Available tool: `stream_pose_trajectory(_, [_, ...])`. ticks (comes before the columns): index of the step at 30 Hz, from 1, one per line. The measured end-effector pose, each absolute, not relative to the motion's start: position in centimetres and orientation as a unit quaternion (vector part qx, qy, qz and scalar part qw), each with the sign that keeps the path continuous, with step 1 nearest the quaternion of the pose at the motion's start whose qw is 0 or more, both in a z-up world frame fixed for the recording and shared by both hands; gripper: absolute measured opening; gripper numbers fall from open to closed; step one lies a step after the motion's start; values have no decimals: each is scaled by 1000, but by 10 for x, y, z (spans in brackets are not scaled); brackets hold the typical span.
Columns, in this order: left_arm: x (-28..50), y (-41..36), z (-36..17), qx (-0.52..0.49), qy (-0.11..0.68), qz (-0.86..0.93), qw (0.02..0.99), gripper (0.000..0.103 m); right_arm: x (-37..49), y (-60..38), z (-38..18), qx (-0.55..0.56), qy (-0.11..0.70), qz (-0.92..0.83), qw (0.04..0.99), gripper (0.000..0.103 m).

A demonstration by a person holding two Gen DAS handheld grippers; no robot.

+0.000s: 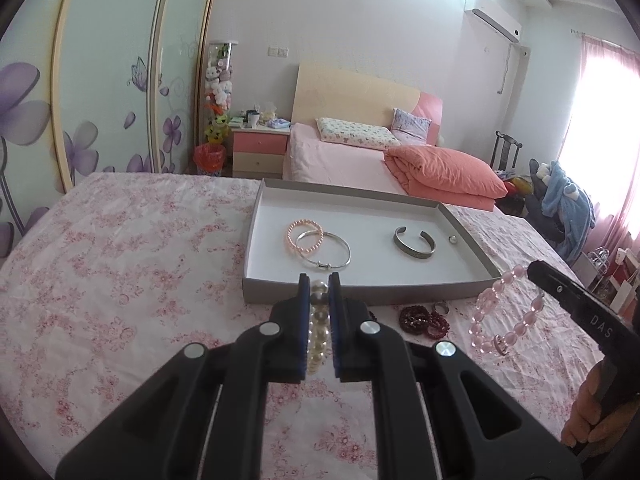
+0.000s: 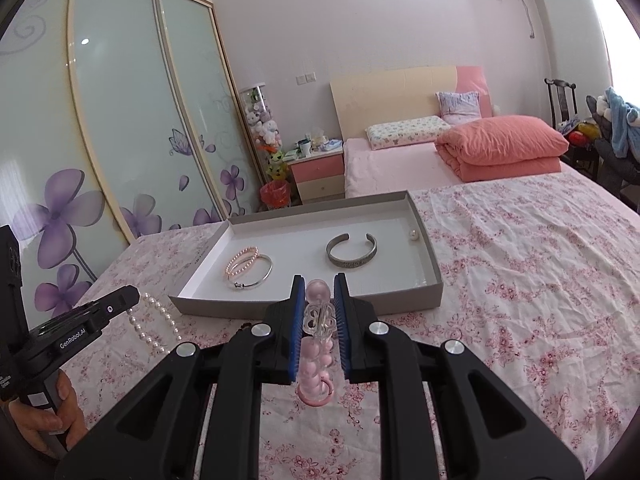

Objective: Organize jewelry
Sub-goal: 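Carry the pearl necklace and pink bead bracelet over the tray and open both tools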

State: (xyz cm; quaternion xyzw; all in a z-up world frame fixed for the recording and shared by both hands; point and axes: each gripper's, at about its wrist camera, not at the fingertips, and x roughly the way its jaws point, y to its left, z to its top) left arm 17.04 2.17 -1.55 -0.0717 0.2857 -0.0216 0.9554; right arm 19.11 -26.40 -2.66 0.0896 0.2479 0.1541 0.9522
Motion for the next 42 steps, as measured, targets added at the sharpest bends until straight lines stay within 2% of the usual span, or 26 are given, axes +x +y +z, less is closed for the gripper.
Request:
stream_pose_trajectory(17, [153,0,7,-4,235,9,972,10,162,-253,3,39,160,132,977,16])
stream_pose_trajectory(42, [156,-9,21,19,212,16,977,10,161,-252,22,37,115,127,984,16])
